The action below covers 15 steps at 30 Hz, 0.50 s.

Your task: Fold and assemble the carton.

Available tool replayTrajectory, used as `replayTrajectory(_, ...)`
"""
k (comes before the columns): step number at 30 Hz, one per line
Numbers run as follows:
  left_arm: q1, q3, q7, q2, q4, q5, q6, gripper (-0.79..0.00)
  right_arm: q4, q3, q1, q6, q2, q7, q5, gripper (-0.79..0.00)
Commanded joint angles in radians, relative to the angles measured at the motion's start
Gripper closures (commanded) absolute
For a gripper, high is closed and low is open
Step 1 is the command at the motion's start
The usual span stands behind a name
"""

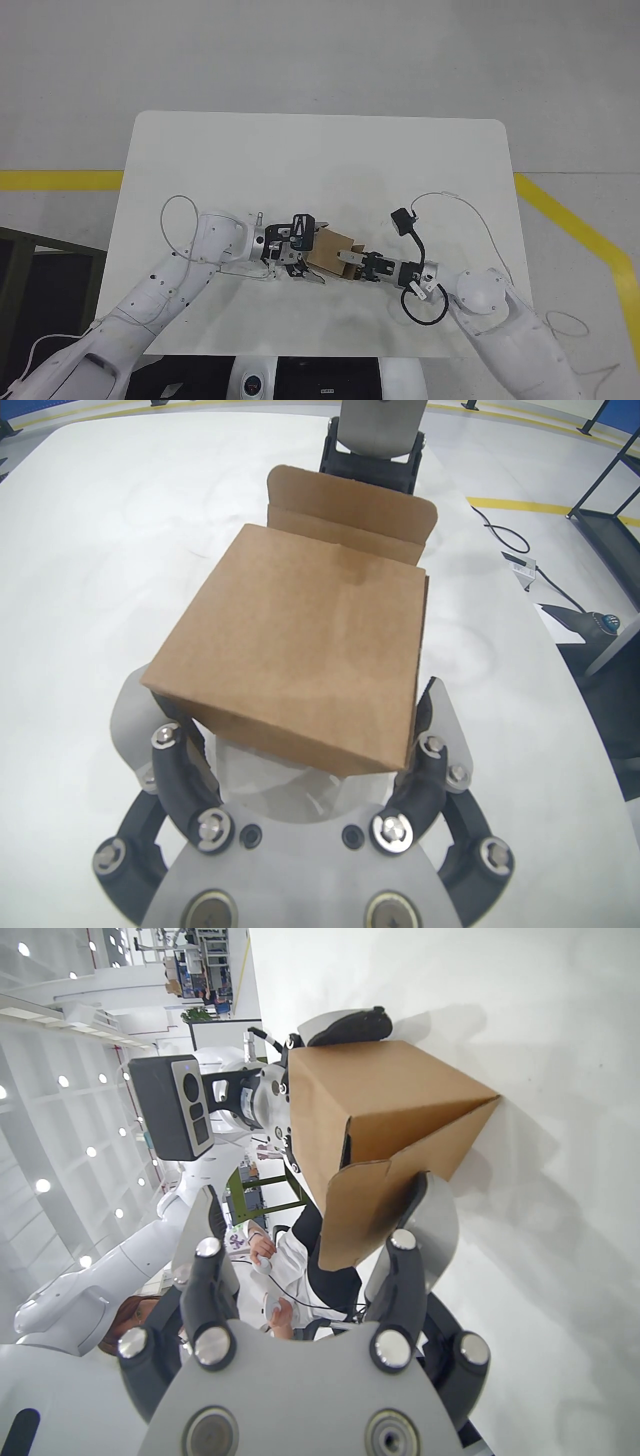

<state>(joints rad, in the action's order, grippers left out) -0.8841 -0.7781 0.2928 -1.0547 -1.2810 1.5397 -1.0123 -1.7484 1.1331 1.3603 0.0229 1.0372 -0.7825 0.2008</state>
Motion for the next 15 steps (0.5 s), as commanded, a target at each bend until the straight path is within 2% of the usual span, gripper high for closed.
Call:
replayTrajectory(1,0.000,0.002,0.000,0.000,0.000,0.000,0.000,-0.785,0.007,0.008,0.015,0.029,0.000,0.002,0.029,-0.588)
replayTrajectory(6,0.002,0.009,-0.002,0.001,0.001,-0.001,0.000,-0.785,0.015,0.011,0.027,0.103,0.001,-0.011,0.048,-0.539)
replayTrajectory(7,0.002,0.009,-0.002,0.001,0.002,-0.001,0.000,-0.785,0.019,0.012,0.027,0.114,0.001,-0.010,0.051,-0.511)
replayTrajectory(8,0.003,0.010,-0.003,0.001,0.002,-0.002,0.000,-0.785,0.022,0.011,0.026,0.117,0.001,-0.011,0.048,-0.431)
replayTrajectory(9,0.004,0.011,-0.003,0.001,0.001,-0.002,0.000,-0.785,0.024,0.009,0.024,0.118,0.002,-0.013,0.048,-0.391)
replayTrajectory(15,0.007,0.014,-0.009,0.002,0.002,-0.002,0.000,-0.785,0.043,0.004,0.017,0.121,0.005,-0.012,0.055,-0.372)
